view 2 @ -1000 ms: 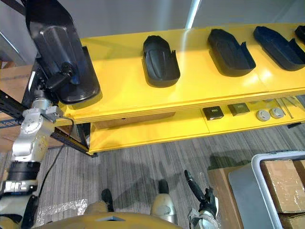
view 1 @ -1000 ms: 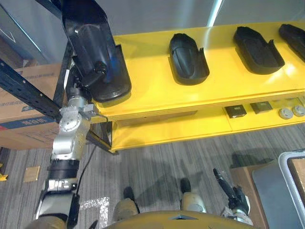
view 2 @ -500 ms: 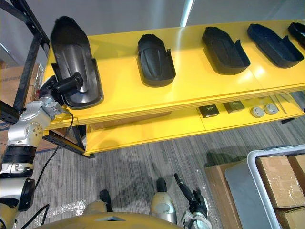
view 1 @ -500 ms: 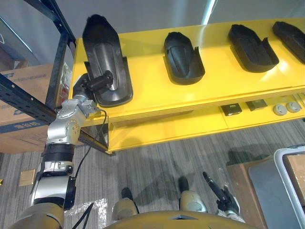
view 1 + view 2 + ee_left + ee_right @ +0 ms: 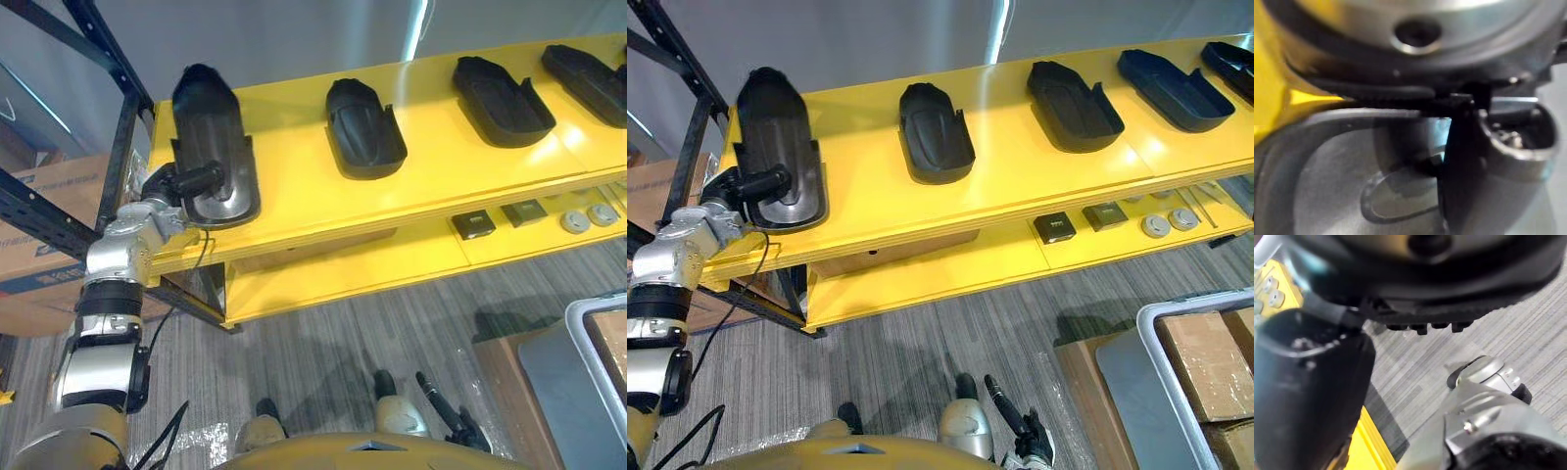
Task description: Walk over and take three plastic housings, then place them on the shelf
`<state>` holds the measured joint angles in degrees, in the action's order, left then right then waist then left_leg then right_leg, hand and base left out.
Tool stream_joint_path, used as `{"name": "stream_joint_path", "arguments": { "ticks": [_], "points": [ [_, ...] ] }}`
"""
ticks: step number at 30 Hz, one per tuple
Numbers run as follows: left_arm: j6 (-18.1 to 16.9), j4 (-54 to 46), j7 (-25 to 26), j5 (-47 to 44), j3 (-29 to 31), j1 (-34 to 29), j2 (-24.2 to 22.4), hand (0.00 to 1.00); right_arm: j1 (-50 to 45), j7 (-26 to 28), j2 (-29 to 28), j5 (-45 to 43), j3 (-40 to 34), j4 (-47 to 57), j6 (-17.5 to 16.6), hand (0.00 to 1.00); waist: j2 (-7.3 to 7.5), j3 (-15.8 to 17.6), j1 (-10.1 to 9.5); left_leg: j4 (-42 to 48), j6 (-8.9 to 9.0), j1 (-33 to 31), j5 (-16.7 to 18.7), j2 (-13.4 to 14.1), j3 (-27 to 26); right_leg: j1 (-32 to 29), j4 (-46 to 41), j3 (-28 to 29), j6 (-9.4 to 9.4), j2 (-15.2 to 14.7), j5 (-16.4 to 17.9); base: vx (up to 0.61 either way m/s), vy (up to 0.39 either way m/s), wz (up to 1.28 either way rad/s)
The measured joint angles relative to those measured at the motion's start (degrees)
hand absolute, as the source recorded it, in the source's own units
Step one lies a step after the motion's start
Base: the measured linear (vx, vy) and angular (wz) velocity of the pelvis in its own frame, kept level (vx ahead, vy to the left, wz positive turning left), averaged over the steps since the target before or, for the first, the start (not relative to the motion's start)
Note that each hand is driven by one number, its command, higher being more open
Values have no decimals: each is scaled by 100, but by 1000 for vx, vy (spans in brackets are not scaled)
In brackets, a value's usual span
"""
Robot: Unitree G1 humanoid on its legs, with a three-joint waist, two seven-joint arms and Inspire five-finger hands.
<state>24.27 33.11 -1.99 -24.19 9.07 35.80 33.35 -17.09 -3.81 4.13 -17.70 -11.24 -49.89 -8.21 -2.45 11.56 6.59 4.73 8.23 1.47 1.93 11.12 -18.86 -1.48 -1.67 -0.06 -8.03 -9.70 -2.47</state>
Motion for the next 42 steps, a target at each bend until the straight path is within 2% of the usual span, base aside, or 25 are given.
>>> {"name": "stream_joint_path", "arguments": {
  "ticks": [8, 12, 22, 32, 33, 42],
  "points": [
    [114, 367, 369, -3, 145, 254, 79, 0, -9, -33, 12, -204, 16, -127, -5, 100, -35, 18, 1, -108, 10, -4, -67, -11, -8, -53, -6, -17, -12, 1, -7, -1, -1, 0],
    [116, 493, 503, -3, 216, 321, 78, 0, -1, -33, 12, -303, 32, -158, -34, 100, -35, 19, 65, -107, 10, -1, -67, -10, -10, -52, -9, -16, -13, 2, -8, 0, 0, 0],
    [99, 531, 354, -22, 194, 351, 78, 0, -2, -59, 10, -314, 59, -215, -83, 100, -10, 34, 139, -101, 10, 10, -67, -8, -16, -45, -15, -14, -16, 2, -11, 0, 0, 0],
    [226, 522, 302, -66, -19, 480, 78, 0, -6, -58, 4, -314, 62, -340, -86, 100, 6, 59, 156, -100, 12, 70, -65, 4, -51, -16, -14, 21, -16, 15, -13, 0, 0, -1],
    [231, 523, 306, -66, -19, 480, 78, 100, -12, -58, 2, -314, 62, -350, -85, 100, 8, 73, 155, -100, 13, 88, -64, 5, -60, -2, -14, 27, -16, 15, -13, 0, 0, -4],
    [236, 575, 465, -44, 0, 479, 78, 100, -10, -57, 1, -326, 65, -380, -87, 100, 12, 78, 160, -100, 19, 106, -60, 29, -91, -2, -14, 27, -10, 36, -16, 0, 0, 0]
  ]
}}
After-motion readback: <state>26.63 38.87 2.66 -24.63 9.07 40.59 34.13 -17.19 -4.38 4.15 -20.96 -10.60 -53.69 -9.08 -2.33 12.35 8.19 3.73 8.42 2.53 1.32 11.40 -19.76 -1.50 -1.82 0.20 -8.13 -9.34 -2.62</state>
